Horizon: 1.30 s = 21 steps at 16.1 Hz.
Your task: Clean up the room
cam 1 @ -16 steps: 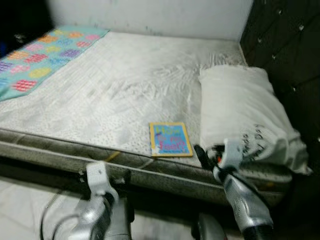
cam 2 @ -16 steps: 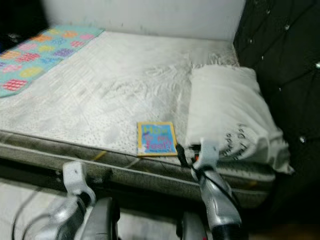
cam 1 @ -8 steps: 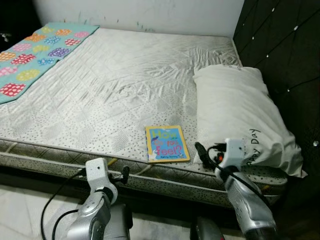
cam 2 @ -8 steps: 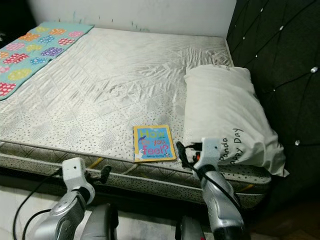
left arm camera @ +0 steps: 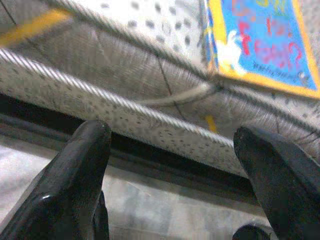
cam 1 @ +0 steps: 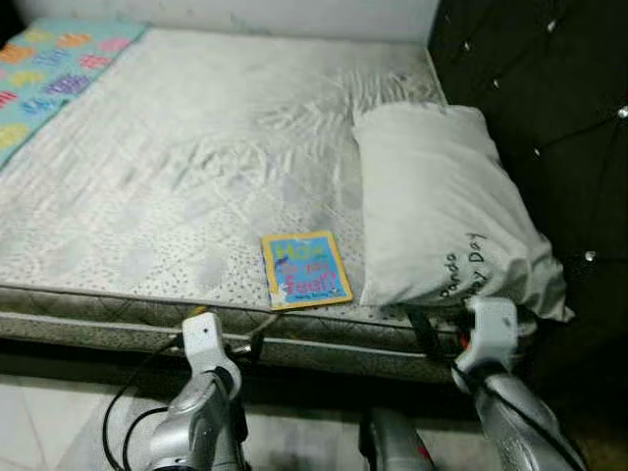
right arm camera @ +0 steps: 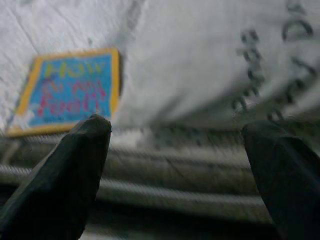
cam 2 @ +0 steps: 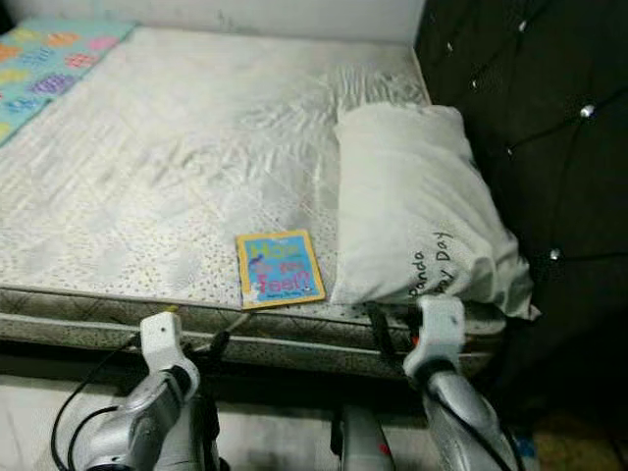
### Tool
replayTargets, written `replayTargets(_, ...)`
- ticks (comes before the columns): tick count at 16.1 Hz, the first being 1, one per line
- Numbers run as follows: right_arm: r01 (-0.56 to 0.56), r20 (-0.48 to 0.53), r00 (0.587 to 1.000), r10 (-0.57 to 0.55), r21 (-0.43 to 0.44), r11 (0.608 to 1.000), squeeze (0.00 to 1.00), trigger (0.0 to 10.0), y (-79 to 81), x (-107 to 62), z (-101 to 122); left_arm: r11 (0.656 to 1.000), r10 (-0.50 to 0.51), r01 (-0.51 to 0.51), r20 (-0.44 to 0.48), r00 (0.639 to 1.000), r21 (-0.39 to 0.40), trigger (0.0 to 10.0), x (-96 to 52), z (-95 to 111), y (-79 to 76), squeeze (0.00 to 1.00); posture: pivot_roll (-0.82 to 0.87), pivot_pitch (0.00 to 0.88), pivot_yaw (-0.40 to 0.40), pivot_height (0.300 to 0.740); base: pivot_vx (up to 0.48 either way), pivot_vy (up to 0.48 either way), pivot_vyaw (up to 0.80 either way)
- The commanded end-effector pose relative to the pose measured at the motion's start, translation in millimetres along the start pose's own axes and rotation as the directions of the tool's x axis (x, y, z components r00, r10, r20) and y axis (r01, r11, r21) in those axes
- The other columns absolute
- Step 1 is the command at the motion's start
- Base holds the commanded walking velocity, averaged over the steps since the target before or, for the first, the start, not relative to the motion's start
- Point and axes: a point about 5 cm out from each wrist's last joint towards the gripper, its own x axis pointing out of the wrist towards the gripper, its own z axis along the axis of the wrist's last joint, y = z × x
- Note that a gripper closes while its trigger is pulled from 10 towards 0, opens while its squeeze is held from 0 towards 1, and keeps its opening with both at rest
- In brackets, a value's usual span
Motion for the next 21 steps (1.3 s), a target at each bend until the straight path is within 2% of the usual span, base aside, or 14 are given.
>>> replayTargets(1,-0.005,0.006,1.0,0.004,0.006,1.0,0.0,10.0,-0.7,-11.8,7,1.0,-0.013,0.013,-0.017,1.0,0.005,10.0,2.5,-5,0.1,0.0,-0.23,0.23,-0.046,0.628,0.0,0.0,0.0)
replayTargets(3,0.006,-0.013,1.0,-0.006,0.029,1.0,0.0,10.0,-3.4,-24.6,8,1.0,-0.016,0.017,-0.024,1.0,0.02,10.0,8.7,-2,1.2,0.0,-0.25,0.256,-0.051,0.628,0.0,0.0,0.0)
replayTargets(6,-0.004,-0.033,0.999,0.005,0.051,0.999,0.0,10.0,-1.2,-41.5,9,0.999,-0.014,0.014,0.02,1.0,0.04,10.0,17.3,13,-0.3,0.0,-0.26,0.298,-0.061,0.628,0.0,0.0,0.0)
replayTargets(9,-0.013,-0.059,0.998,0.017,0.07,0.997,0.0,10.0,1.1,-53.3,11,0.998,-0.018,0.016,0.045,0.999,0.054,10.0,25.2,25,-5.7,0.0,-0.28,0.318,-0.069,0.628,0.0,0.0,0.0)
replayTargets(12,-0.012,-0.073,0.997,0.018,0.076,0.997,0.0,10.0,2.3,-61.0,13,0.998,-0.016,0.013,0.045,0.999,0.059,10.0,31.6,27,-10.7,0.0,-0.3,0.335,-0.075,0.628,0.0,0.0,0.0)
replayTargets(13,-0.008,-0.078,0.997,0.014,0.079,0.997,0.0,10.0,2.5,-65.7,15,0.997,-0.027,0.025,0.038,0.999,0.069,10.0,35.8,28,-17.4,0.0,-0.32,0.343,-0.08,0.628,0.0,0.0,0.0)
replayTargets(16,-0.007,-0.085,0.996,0.014,0.086,0.996,0.0,10.0,3.2,-70.0,17,0.994,-0.054,0.049,0.049,0.997,0.097,10.0,40.5,35,-26.1,0.0,-0.33,0.35,-0.084,0.628,0.0,0.0,0.0)
replayTargets(18,-0.008,-0.094,0.995,0.018,0.101,0.995,0.0,10.0,3.4,-70.8,17,0.997,-0.042,0.037,0.073,0.996,0.073,10.0,43.8,49,-29.3,0.0,-0.33,0.354,-0.085,0.628,0.0,0.0,0.0)
replayTargets(21,-0.008,-0.101,0.995,0.019,0.107,0.994,0.0,10.0,3.5,-71.2,17,0.999,0.004,-0.005,0.033,0.999,0.036,10.0,45.4,45,-26.9,0.0,-0.33,0.354,-0.084,0.628,0.0,0.0,0.0)
